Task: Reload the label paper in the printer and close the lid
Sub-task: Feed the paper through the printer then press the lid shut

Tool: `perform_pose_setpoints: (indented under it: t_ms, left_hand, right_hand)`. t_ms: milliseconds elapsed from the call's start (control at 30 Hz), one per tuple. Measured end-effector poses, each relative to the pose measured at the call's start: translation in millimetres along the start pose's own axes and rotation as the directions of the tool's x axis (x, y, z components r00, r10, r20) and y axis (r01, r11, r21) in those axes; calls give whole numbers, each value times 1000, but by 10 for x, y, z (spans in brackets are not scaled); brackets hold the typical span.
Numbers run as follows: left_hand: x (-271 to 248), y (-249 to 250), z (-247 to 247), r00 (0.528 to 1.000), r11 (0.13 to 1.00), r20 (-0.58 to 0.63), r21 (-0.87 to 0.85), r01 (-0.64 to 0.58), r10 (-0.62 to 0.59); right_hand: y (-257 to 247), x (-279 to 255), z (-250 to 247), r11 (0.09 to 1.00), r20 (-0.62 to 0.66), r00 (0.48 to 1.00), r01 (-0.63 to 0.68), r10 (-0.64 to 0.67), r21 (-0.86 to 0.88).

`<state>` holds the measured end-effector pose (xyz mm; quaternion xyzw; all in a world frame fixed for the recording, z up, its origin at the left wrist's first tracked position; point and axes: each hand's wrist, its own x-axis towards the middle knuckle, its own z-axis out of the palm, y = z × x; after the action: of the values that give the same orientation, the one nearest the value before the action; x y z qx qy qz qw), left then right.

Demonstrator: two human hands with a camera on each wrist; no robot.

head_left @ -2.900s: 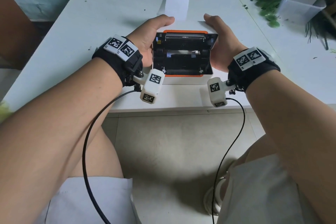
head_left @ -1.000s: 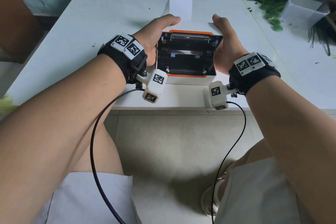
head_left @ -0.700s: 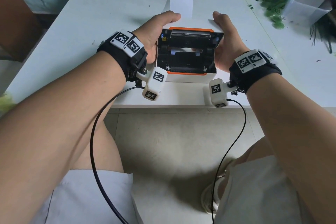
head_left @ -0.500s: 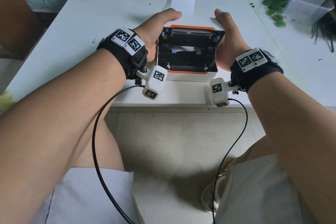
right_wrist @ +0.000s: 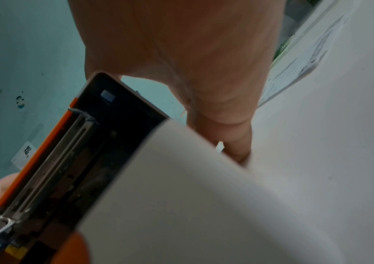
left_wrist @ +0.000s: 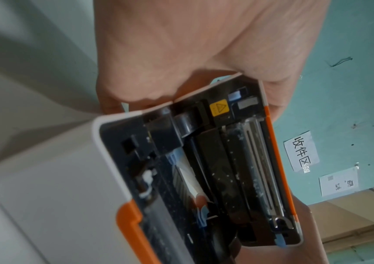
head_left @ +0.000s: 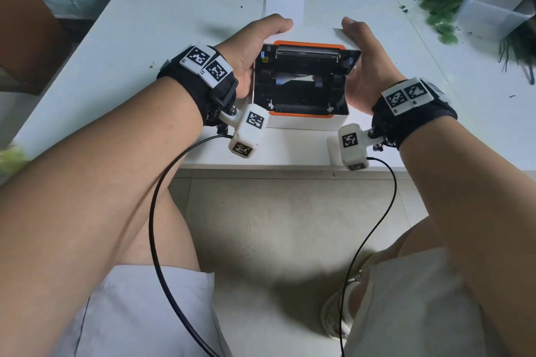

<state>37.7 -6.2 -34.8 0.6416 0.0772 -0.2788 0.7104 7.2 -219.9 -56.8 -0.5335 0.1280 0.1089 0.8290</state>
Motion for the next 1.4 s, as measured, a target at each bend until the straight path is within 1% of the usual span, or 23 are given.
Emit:
perform_pose_setpoints:
  t_ms: [133, 233, 300, 400, 433, 500, 567, 600, 700, 767, 833, 900, 933, 967, 1000, 1033, 1067, 1100, 1167, 1233, 1333, 1400]
  left_hand:
    - [0, 0, -9, 1000, 1000, -4, 16, 0, 0]
    - [0, 2, -9, 1000, 1000, -5, 20, -9, 9]
    - [-7, 2, -7, 1000, 999, -7, 34, -18, 18]
    - [-3, -4, -20, 999, 998, -15, 47, -30, 31]
    - [-1, -6, -23, 999, 998, -19, 47, -38, 39]
    - [6, -7, -23, 998, 998, -32, 52, -47, 49]
    - [-12, -4, -10, 997, 997, -47, 63, -52, 55]
    - [-22, -4, -5, 997, 996, -54, 69, -51, 55]
    - [-56, -7, 9, 997, 995, -60, 90, -49, 55]
    - [-76, -6, 2, 997, 993, -52, 108, -53, 59]
    - [-96, 2, -10, 998, 992, -41, 116, -52, 57]
    - [-103, 9, -24, 998, 991, -27, 125, -55, 59]
    - [-98, 11, -33, 998, 989, -22, 133, -59, 63]
    - [-92, 10, -37, 998, 988, -15, 142, -66, 69]
    - [-88, 5, -43, 997, 986, -8, 149, -72, 74]
    - [-83, 0, -54, 997, 985, -1, 152, -80, 81]
    - [-78, -4, -65, 996, 985, 9, 150, -85, 84]
    - [-73, -9, -76, 996, 986, 17, 143, -85, 84]
    - [-55, -16, -101, 996, 989, 36, 120, -85, 81]
    - [-30, -19, -120, 994, 991, 68, 99, -95, 88]
    - [12, -26, -146, 990, 988, 104, 111, -110, 98]
    - [41, -30, -164, 987, 986, 123, 122, -115, 100]
  right_hand:
    - [-11, -36, 44, 1000, -3, 1000, 2, -2, -22]
    - [-14, -55, 63, 999, -95, 995, 21, -25, -38]
    - [-20, -69, 55, 998, -146, 989, 7, -16, -67]
    - [-32, -153, 93, 980, -202, 979, -39, -2, -198]
    - [-39, -179, 97, 959, -239, 971, -66, -1, -274]
    - [-46, -217, 65, 889, -326, 945, -139, -12, -436]
    - [-49, -267, 48, 814, -351, 937, -201, -3, -544]
    - [-44, -280, 32, 791, -351, 936, -226, 16, -568]
    - [-19, -316, 22, 783, -303, 951, -234, 61, -577]
    - [3, -309, 13, 814, -258, 965, -185, 45, -551]
    - [9, -293, 18, 850, -212, 977, -109, -4, -515]
    - [-12, -252, -10, 891, -180, 984, -77, -6, -447]
    - [-29, -236, -26, 922, -179, 983, -99, 32, -375]
    - [-50, -199, -53, 948, -166, 980, -152, 107, -281]
    - [-74, -171, -74, 952, -144, 971, -218, 190, -214]
    - [-97, -141, -91, 945, -121, 960, -270, 251, -182]
    - [-122, -95, -114, 931, -117, 952, -301, 283, -204]
    - [-147, -60, -127, 918, -121, 951, -307, 285, -253]
    - [-190, -12, -156, 886, -139, 957, -288, 254, -363]
    - [-223, 38, -213, 877, -120, 965, -262, 234, -404]
    - [-246, 71, -291, 881, -98, 963, -269, 251, -390]
    - [-225, 55, -258, 916, -84, 969, -246, 231, -317]
